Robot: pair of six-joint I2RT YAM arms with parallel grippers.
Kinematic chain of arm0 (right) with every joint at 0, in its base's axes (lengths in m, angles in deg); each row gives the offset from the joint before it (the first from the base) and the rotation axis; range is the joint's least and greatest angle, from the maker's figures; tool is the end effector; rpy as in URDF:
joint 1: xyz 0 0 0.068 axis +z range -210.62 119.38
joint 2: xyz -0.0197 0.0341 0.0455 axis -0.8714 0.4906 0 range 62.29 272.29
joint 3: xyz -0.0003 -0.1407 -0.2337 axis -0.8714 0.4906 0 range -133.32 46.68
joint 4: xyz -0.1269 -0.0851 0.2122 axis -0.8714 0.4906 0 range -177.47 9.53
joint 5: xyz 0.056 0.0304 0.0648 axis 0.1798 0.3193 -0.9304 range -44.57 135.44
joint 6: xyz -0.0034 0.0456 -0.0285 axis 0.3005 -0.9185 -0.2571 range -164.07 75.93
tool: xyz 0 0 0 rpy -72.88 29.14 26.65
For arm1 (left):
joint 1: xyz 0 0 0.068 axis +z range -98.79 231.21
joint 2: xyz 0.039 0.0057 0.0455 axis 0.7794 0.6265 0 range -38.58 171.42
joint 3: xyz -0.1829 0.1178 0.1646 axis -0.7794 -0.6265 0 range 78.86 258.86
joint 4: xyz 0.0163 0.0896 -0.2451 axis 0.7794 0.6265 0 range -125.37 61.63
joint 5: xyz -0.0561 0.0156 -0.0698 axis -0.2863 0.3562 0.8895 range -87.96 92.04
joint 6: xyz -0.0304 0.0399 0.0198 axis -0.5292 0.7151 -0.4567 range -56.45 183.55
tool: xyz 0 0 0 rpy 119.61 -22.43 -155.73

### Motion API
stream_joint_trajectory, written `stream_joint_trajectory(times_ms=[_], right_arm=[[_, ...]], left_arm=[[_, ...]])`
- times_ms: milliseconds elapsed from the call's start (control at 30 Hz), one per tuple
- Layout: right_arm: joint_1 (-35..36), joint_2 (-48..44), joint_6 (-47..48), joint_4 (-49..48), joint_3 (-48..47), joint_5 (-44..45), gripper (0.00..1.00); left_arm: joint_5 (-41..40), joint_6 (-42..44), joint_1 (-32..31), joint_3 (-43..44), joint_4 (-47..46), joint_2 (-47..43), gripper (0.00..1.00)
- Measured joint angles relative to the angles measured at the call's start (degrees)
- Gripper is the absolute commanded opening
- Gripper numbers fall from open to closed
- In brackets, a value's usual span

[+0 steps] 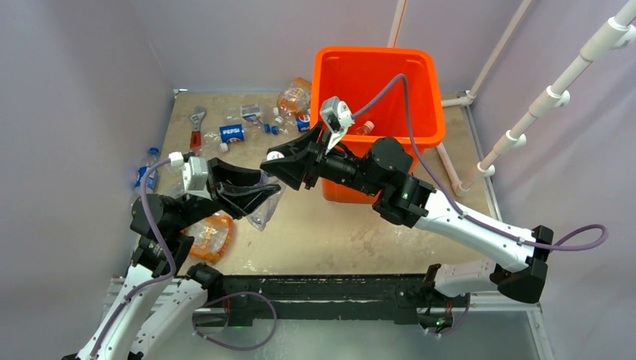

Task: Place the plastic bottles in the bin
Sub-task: Pick up the plastic bottle at the center of the board.

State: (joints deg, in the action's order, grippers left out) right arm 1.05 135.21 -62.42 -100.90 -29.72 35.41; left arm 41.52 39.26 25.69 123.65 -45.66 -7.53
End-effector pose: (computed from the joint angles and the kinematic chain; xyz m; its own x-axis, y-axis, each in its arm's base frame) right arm 0.1310 0.2562 0.4724 -0.1668 0.3440 -0.9240 -0.9412 0.2238 0.2532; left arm 0.0898 -0.0678 0.4074 -0.0175 -0.3435 -0.9390 0.9319 0.3346 -0.1398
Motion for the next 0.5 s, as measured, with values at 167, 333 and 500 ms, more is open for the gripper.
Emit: stream_joint_trajectory(times_ms=[167, 333, 500], right_arm=[[0.2, 0.3, 0.7, 0.5, -0.5, -0.1, 0.00], [0.2, 0.5, 0.9, 0.8, -0.9, -0.2, 0.00], [0.1, -0.3, 1.7, 2.7, -0.9, 2.6, 0.00]], left_arm=[[-0.9, -0.2, 0.0, 0.0, 0.5, 0.0, 0.13], [-1.4, -0.2, 0.0, 0.0, 0.7, -0.3, 0.61], [-4.2, -0.3, 0.0, 0.2, 1.4, -0.4, 0.97]])
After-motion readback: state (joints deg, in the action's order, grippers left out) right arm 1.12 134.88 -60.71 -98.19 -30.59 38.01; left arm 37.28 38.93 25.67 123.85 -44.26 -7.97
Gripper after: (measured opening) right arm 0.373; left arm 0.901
